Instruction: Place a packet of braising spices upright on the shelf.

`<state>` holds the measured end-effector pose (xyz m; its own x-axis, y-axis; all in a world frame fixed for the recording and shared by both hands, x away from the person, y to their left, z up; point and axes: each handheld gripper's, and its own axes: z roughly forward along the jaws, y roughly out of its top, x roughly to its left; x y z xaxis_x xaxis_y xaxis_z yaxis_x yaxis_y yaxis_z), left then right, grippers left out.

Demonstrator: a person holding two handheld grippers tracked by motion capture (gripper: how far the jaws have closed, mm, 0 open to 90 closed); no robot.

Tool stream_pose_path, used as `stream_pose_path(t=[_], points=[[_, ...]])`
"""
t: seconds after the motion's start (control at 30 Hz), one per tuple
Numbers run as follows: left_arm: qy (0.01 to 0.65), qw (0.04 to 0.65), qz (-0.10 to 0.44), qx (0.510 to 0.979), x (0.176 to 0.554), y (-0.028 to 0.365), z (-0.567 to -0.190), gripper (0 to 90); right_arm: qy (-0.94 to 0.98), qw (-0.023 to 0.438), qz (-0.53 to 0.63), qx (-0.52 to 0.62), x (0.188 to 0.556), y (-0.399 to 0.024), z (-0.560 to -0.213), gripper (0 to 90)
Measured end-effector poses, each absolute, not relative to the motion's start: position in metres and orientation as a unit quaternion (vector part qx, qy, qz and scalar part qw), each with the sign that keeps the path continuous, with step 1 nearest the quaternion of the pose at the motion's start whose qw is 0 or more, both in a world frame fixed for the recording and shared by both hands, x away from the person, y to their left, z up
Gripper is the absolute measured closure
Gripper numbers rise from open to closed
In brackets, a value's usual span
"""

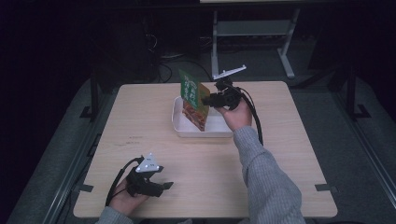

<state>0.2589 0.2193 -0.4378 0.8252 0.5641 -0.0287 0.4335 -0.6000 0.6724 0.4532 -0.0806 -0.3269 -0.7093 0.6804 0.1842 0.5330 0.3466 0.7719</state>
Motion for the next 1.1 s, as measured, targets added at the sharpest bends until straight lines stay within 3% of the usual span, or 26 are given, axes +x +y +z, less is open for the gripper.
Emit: stream_pose_path(t=[1.1], points=[[0.283, 0.345, 0.091, 0.89, 0.259, 0.219, -0.439, 29.8, 0.833, 0.042, 0.42, 0.358, 0.414, -0.126, -0.333, 47.5]])
